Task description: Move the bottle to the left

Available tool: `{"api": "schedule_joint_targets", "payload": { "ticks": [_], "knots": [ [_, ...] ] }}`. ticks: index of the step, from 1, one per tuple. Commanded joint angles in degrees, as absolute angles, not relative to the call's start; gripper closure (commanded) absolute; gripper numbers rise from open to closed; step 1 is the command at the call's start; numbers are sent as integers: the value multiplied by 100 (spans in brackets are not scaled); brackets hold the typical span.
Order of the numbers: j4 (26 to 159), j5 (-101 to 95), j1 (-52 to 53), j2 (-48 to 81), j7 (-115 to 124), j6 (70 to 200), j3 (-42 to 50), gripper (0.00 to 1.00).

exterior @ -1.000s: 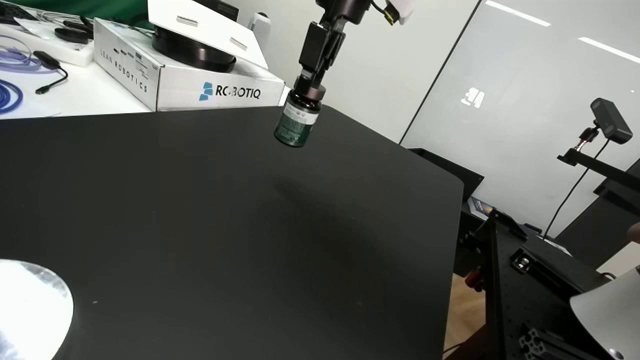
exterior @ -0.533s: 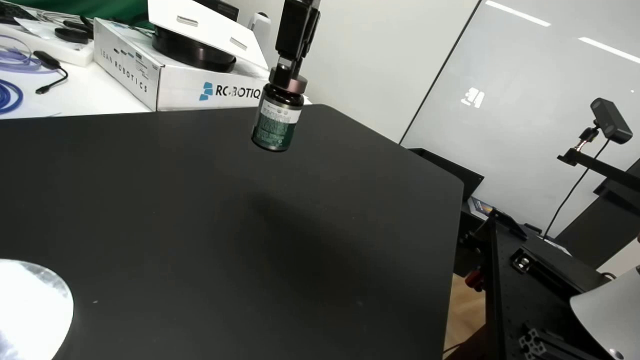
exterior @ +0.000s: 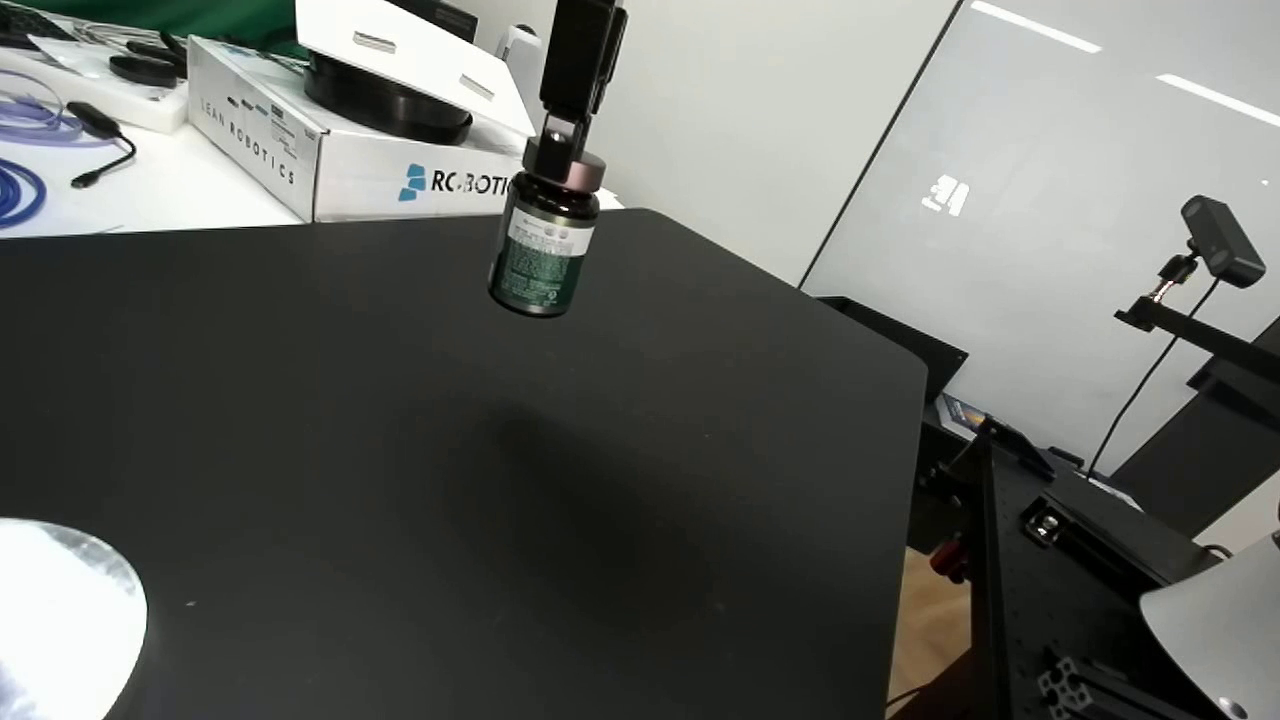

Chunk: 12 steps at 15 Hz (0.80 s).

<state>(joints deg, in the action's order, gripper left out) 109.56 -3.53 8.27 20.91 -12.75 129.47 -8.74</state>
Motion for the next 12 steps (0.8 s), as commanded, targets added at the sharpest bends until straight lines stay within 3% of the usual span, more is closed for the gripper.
{"api": "schedule_joint_targets", "payload": {
  "ticks": [1, 6, 7, 12],
  "knots": [
    [10945, -360, 815, 2095, -1267, 12934, -888, 39],
    [10945, -360, 815, 2095, -1267, 12934, -888, 39],
    [10945, -360, 815, 2095, -1267, 12934, -888, 64],
    [10229, -444, 801, 2832, -1301, 12957, -800, 64]
  ]
}}
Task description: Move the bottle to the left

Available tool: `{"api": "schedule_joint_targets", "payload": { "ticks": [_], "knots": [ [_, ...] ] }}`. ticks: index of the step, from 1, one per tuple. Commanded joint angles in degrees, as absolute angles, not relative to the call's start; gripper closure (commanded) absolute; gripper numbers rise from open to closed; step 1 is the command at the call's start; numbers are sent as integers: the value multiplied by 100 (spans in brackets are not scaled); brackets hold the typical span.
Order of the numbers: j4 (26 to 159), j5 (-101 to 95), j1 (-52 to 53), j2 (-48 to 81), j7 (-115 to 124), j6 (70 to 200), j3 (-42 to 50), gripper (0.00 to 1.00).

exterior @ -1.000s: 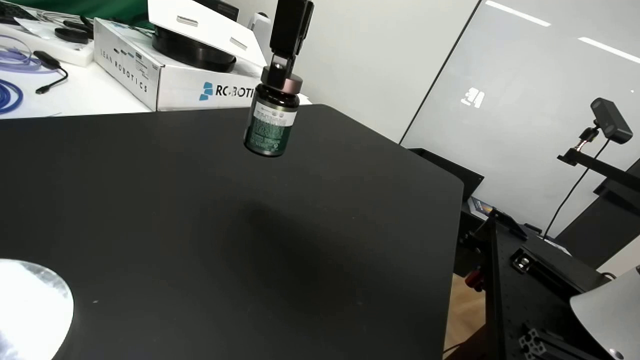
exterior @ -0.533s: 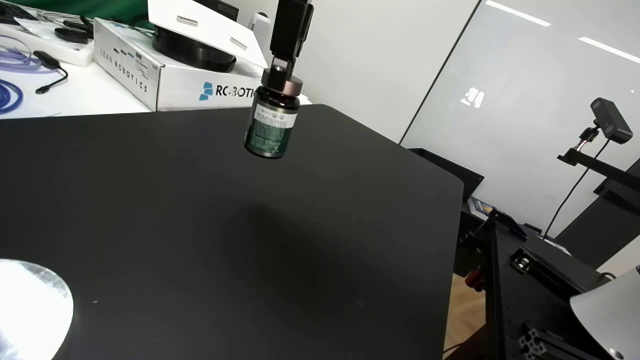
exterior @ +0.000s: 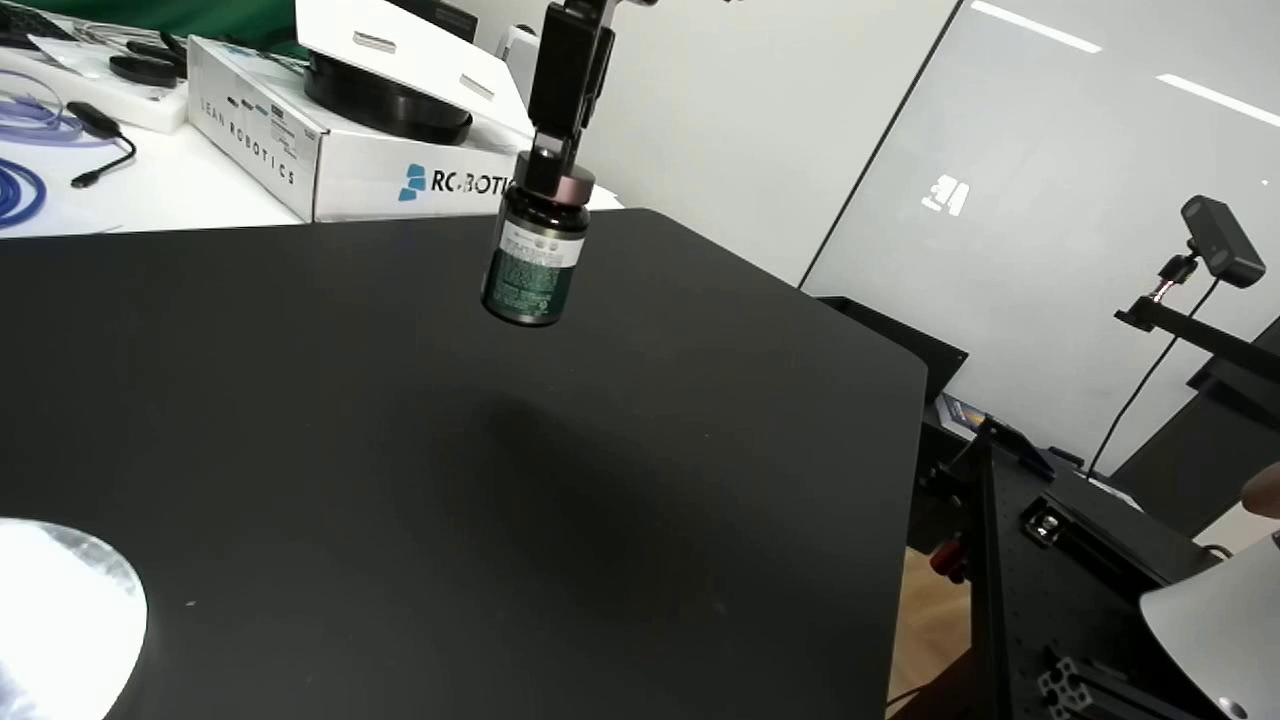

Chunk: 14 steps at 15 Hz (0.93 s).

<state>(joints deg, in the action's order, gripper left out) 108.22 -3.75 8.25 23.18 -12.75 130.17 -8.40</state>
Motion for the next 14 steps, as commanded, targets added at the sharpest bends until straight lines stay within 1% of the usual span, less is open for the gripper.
{"api": "schedule_joint_targets", "payload": {
  "ticks": [1, 8, 14],
  "knots": [
    [10046, -447, 792, 3017, -1329, 12966, -789, 64],
    [8581, -657, 894, 4216, -1362, 12812, -664, 64],
    [7864, -918, 1096, 4740, -1335, 12765, -638, 64]
  ]
}}
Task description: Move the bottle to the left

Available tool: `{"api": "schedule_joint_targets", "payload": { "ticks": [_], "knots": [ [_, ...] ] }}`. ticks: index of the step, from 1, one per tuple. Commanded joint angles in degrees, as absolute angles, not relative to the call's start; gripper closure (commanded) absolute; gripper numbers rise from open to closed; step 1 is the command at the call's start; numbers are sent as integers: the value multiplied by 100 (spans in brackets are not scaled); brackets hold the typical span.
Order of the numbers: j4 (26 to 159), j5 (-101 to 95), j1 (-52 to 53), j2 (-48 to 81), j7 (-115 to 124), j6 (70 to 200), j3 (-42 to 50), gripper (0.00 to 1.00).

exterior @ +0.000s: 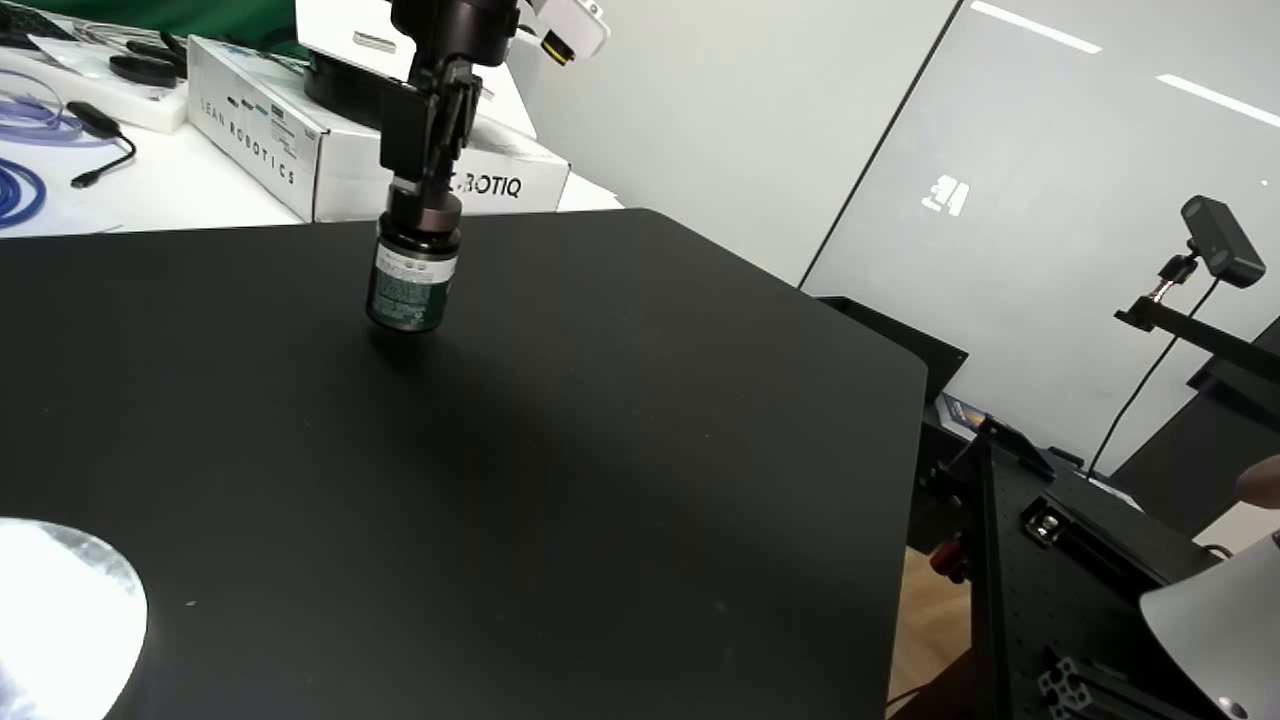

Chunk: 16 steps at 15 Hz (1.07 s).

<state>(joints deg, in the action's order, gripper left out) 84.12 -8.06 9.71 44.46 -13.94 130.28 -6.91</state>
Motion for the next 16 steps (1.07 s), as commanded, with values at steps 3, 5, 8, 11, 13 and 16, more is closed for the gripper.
{"api": "schedule_joint_targets", "payload": {
  "ticks": [3, 5, 8, 11, 13, 16],
  "knots": [
    [7644, -850, 1111, 4899, -1370, 12692, -674, 64],
    [7519, -826, 1111, 4999, -1376, 12664, -680, 64],
    [7370, -832, 1125, 5106, -1379, 12603, -675, 64],
    [7264, -808, 1133, 5129, -1377, 12517, -695, 12],
    [7228, -770, 1118, 5033, -1392, 12418, -730, 2],
    [7182, -762, 1155, 4799, -1325, 12243, -738, 0]
  ]
}}
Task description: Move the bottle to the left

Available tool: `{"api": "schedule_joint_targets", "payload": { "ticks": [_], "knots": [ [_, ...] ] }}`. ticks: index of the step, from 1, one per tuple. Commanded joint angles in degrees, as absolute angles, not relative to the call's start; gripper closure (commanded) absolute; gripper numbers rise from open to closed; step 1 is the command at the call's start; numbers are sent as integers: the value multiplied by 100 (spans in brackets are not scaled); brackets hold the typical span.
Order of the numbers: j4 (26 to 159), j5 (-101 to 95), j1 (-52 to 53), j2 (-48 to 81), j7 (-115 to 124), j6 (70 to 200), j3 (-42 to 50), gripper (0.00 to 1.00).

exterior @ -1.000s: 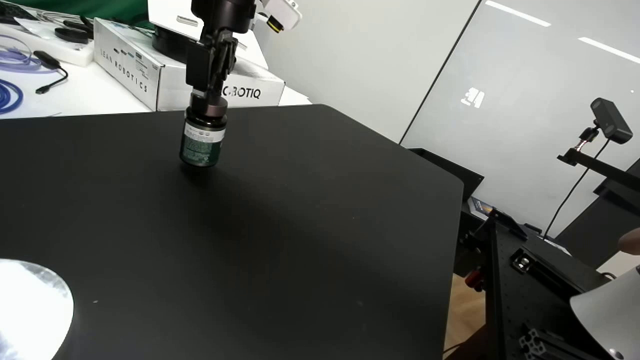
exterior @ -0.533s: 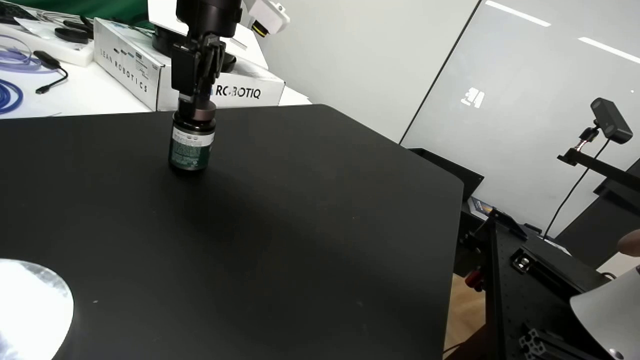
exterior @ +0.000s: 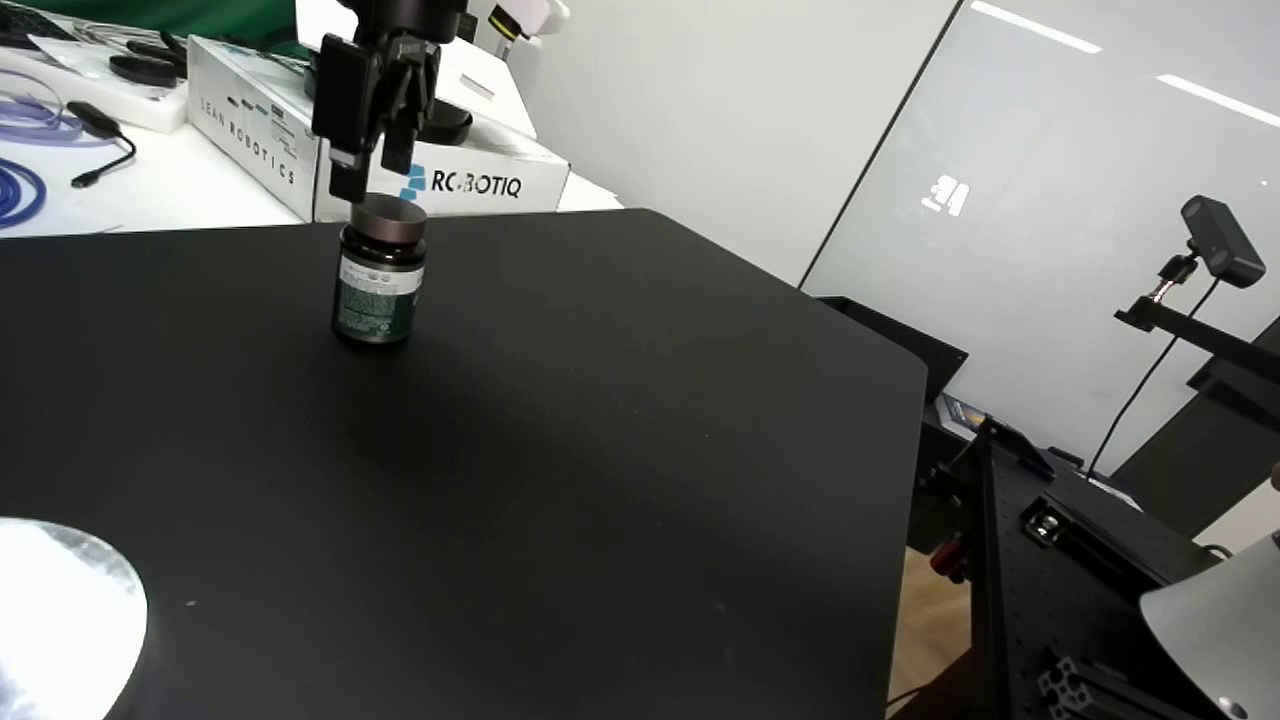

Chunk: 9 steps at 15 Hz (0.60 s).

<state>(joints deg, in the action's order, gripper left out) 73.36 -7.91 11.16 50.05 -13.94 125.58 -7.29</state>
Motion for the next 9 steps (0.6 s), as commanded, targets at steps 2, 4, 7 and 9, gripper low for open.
{"api": "schedule_joint_targets", "payload": {
  "ticks": [2, 4, 7, 9],
  "knots": [
    [7294, -780, 1183, 4560, -1303, 12199, -741, 0],
    [7562, -616, 1077, 4265, -1577, 11999, -943, 0],
    [7314, -671, 1167, 4449, -1490, 12026, -872, 0],
    [7363, -665, 1168, 4403, -1500, 12016, -892, 0]
  ]
}}
